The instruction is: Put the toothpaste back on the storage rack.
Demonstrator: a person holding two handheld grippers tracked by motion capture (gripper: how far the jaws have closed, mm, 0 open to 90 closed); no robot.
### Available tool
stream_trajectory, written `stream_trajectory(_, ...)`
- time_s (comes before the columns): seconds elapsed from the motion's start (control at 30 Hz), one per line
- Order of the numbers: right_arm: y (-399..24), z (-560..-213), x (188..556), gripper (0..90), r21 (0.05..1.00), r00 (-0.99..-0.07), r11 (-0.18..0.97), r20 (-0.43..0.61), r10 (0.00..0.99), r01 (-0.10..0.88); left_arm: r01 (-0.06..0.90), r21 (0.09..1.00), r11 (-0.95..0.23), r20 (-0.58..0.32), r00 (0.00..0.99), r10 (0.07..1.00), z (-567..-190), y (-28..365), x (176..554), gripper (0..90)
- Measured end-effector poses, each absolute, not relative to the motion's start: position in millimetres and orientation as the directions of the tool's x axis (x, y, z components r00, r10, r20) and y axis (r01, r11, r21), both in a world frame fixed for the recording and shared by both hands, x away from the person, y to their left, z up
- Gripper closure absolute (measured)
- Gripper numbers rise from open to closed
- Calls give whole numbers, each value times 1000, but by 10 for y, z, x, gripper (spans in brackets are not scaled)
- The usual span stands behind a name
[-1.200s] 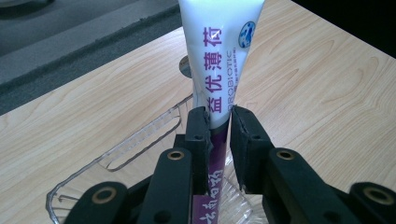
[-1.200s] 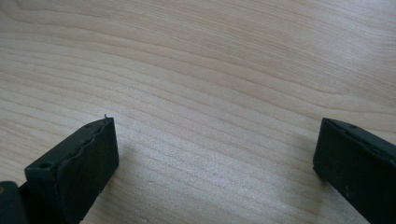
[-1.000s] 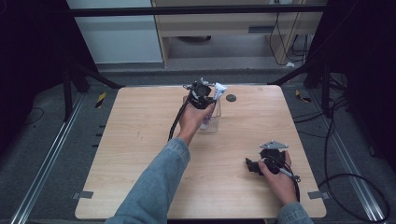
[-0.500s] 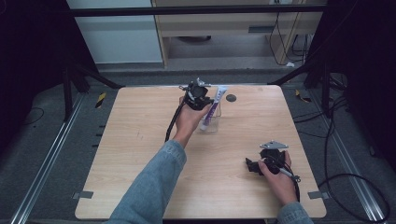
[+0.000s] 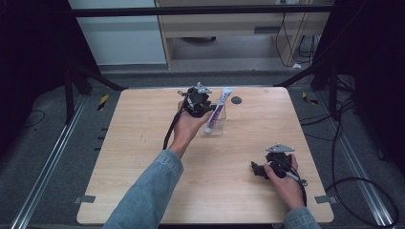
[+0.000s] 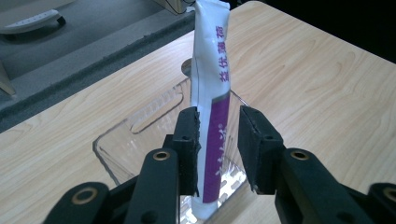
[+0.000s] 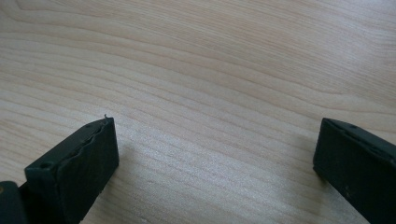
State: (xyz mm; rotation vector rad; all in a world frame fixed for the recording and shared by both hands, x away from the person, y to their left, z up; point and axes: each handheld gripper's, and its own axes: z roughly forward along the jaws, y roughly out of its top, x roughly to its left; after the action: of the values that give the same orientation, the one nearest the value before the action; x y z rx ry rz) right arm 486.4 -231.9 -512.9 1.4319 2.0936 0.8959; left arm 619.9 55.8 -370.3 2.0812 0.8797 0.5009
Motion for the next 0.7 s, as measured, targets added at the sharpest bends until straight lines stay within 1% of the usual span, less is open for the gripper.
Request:
stream_trajectory(0.07, -2319, -5129, 4864, 4, 725, -361, 251, -3, 933, 642, 410, 799, -440, 49, 685, 727, -3701, 577, 6166, 648)
stream_trajectory(0.1, -2319, -5129, 4864, 4, 725, -361, 251, -4, 932, 642, 406, 798, -446, 53, 690, 722, -3701, 591, 6139, 648)
stream_trajectory(0.13, -2320, -5127, 4861, 5, 723, -362, 252, -3, 932, 643, 400, 798, -451, 61, 691, 721, -3698, 601, 6129, 611)
stream_trajectory(0.27, -2324, -5125, 4850, 5, 722, -363, 250, 1, 932, 644, 411, 805, -427, 40, 681, 731, -3660, 649, 6060, 493)
stream_trajectory(0.3, -2327, -5126, 4852, 5, 724, -366, 252, 0, 931, 642, 411, 805, -427, 36, 685, 728, -3641, 659, 6036, 438)
stream_trajectory(0.37, -2329, -5126, 4853, 5, 724, -367, 253, 0, 930, 642, 410, 805, -429, 34, 689, 724, -3629, 661, 6019, 421)
stream_trajectory(0.47, -2332, -5127, 4854, 5, 724, -368, 253, 1, 930, 642, 399, 807, -436, 36, 704, 709, -3589, 667, 5969, 363)
stream_trajectory(0.53, -2332, -5127, 4854, 5, 724, -368, 254, 0, 930, 642, 400, 810, -429, 21, 711, 703, -3564, 662, 5936, 305)
stream_trajectory(0.7, -2331, -5125, 4853, 5, 723, -366, 251, 3, 930, 644, 400, 799, -449, 36, 713, 700, -3546, 621, 5872, 158)
